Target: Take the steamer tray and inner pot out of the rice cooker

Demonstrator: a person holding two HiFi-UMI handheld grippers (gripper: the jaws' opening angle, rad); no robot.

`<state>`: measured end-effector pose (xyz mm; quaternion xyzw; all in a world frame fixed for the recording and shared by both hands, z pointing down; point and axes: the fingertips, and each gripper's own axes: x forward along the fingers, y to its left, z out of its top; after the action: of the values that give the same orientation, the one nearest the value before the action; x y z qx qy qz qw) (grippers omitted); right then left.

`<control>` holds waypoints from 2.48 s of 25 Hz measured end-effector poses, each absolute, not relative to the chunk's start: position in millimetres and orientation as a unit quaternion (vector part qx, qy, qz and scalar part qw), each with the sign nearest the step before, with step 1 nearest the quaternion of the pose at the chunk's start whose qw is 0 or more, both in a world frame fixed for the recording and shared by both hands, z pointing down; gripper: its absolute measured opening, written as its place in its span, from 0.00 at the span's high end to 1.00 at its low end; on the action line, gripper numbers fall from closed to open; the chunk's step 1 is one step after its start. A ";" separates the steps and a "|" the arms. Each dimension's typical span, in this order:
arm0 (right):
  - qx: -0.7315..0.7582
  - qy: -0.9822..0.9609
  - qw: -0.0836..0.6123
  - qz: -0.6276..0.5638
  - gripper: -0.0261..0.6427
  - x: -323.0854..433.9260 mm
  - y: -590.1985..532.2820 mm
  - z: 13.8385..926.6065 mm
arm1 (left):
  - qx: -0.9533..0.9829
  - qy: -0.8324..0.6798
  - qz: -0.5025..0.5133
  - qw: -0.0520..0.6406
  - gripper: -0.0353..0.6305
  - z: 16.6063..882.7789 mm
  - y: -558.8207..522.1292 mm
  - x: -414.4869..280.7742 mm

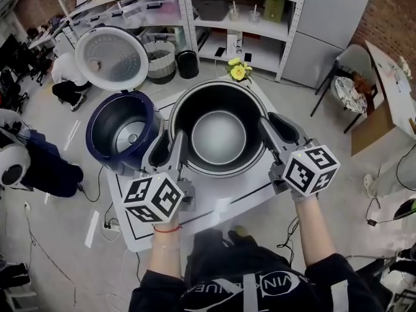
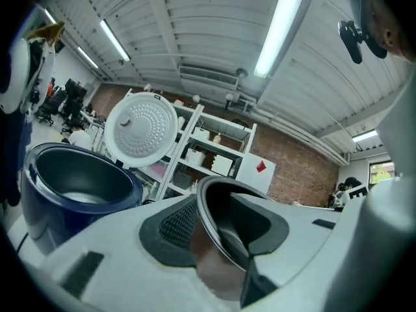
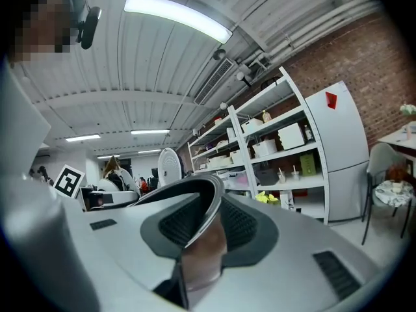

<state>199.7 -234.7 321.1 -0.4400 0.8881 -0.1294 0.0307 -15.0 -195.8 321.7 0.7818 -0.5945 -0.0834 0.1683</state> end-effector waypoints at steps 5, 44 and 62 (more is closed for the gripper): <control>-0.453 0.879 0.021 -0.146 0.82 227.4 -222.2 348.4 | 0.785 -0.586 -0.069 0.191 0.72 351.1 -189.3 11.8; -0.478 0.843 0.009 -0.247 0.83 305.8 -217.5 476.0 | 0.779 -0.567 -0.005 0.268 0.73 472.0 -191.0 86.5; -0.476 0.869 -0.040 -0.134 0.85 300.4 -215.4 453.1 | 0.797 -0.561 -0.042 0.219 0.76 455.1 -191.5 65.1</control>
<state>300.4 -215.4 453.1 -0.4756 0.8685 -0.1336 -0.0402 65.1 -191.5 455.1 0.7970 -0.5613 -0.0421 0.2190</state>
